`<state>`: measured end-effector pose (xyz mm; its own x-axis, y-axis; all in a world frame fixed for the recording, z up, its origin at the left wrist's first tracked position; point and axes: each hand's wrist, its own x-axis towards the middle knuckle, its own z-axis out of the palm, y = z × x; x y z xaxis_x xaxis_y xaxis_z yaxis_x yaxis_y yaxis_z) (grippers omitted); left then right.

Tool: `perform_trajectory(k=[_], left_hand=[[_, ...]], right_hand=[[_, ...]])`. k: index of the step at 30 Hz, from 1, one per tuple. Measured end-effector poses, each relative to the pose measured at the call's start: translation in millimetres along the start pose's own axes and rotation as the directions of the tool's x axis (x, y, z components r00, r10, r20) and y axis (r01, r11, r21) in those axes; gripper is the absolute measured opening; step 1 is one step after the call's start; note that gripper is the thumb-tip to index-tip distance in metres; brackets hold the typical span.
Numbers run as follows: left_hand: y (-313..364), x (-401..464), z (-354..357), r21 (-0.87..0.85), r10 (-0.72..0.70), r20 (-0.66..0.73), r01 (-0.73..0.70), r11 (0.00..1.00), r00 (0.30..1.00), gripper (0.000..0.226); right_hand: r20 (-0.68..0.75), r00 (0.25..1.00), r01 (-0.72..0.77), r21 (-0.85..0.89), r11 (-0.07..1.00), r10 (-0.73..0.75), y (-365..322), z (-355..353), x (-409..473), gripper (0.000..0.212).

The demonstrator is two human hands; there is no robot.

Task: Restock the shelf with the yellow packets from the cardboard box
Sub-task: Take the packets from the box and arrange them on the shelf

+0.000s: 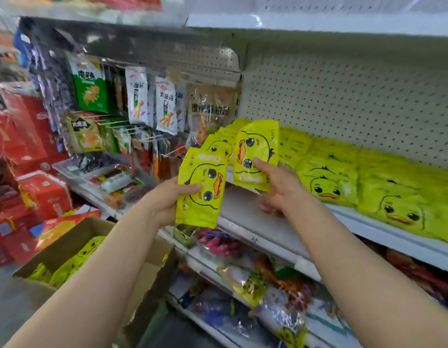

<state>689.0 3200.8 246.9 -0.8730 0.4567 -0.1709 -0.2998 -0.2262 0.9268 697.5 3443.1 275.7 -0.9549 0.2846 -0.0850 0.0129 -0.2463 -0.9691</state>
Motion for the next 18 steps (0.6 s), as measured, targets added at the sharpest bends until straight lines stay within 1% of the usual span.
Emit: perform_trajectory(k=[2,4,6,8,10,12,14,16,18], left_hand=[[11,11,31,0.077,0.005,0.07,-0.01,0.997,0.998,0.05],[19,24,64,0.171,-0.002,0.099,-0.015,0.985,0.995,0.052],[24,36,100,0.266,-0.013,0.132,-0.023,0.964,0.991,0.049],[25,46,135,0.334,-0.029,0.163,-0.028,0.942,0.986,0.039],[22,55,170,0.415,-0.051,0.195,-0.035,0.909,0.98,0.032],[20,59,206,0.496,-0.073,0.241,-0.059,0.866,0.968,0.034],[16,62,242,0.561,-0.084,0.278,-0.091,0.823,0.957,0.038],[10,67,277,0.607,-0.111,0.307,-0.104,0.788,0.945,0.042],[5,71,312,0.65,-0.138,0.331,-0.12,0.75,0.933,0.055]], right_hand=[[-0.068,0.997,0.048,0.019,0.999,-0.046,-26,-29,-11,0.023],[-0.147,0.986,0.081,0.012,0.997,-0.078,-49,-60,-24,0.021],[-0.216,0.97,0.114,0.005,0.994,-0.11,-67,-93,-37,0.027],[-0.285,0.948,0.145,-0.01,0.989,-0.142,-82,-129,-48,0.036],[-0.322,0.93,0.18,-0.02,0.984,-0.176,-97,-163,-62,0.029],[-0.356,0.914,0.197,-0.029,0.98,-0.194,-112,-196,-76,0.023],[-0.379,0.903,0.206,-0.039,0.978,-0.205,-124,-228,-87,0.022],[-0.403,0.887,0.227,-0.049,0.973,-0.227,-134,-259,-94,0.024],[-0.429,0.872,0.235,-0.054,0.971,-0.235,-144,-289,-98,0.03]])
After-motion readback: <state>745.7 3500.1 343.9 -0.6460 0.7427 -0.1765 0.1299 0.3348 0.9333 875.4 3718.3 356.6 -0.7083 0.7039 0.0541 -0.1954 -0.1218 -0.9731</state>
